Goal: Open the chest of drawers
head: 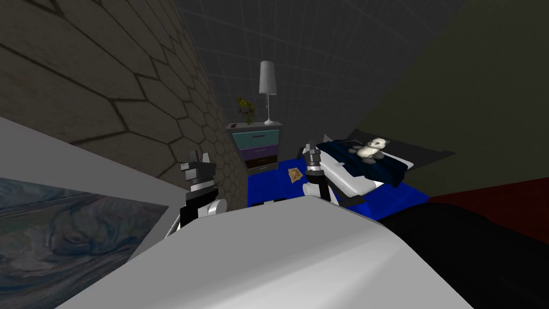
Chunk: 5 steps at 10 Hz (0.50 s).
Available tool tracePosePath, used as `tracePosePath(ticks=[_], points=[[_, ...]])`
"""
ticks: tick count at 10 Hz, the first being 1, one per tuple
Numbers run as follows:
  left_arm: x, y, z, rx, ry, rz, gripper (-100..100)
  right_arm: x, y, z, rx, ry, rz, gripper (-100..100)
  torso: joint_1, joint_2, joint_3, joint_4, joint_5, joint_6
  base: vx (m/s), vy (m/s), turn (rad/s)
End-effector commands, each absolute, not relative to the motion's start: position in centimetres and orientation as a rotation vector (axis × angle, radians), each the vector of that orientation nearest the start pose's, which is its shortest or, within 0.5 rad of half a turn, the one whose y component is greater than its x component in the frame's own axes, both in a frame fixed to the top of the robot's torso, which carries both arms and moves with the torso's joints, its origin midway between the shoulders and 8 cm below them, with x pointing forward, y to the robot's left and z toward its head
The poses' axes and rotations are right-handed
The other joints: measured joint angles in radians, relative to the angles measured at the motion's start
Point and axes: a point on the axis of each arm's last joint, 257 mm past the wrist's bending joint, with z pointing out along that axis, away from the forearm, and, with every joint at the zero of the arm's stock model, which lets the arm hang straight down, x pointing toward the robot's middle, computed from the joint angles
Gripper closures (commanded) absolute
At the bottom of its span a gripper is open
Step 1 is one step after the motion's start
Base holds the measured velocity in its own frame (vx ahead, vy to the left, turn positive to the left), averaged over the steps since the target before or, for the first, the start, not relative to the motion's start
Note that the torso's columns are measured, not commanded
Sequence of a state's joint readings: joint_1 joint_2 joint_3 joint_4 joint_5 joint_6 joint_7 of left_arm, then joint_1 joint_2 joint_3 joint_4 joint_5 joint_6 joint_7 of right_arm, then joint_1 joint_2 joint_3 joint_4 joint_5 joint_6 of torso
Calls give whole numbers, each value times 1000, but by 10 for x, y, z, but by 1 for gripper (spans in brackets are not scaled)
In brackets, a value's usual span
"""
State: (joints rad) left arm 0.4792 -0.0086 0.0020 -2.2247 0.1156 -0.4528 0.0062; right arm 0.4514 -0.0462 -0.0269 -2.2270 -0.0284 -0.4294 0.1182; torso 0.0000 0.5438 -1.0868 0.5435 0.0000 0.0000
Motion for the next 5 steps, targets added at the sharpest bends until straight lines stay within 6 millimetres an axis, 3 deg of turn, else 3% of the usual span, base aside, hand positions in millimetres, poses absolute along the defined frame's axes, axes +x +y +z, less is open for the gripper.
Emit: tracePosePath(ticks=[1, 2, 5], points=[[361, 295, -3, -808, 585, -1366, 0, 368, -287, 4, 655, 715, 1182, 0, 0, 74, -148, 74, 0, 0, 0, 0, 0], [363, 293, -7, -788, 620, -1363, -100, 368, -287, 4, 655, 715, 1182, 0, 0, 148, -295, 148, 0, 0, 25, -8, -2], [370, 290, -21, -759, 691, -1352, -100, 368, -287, 4, 656, 715, 1182, 0, 0, 191, -390, 193, 0, 0, 61, -17, -4]])
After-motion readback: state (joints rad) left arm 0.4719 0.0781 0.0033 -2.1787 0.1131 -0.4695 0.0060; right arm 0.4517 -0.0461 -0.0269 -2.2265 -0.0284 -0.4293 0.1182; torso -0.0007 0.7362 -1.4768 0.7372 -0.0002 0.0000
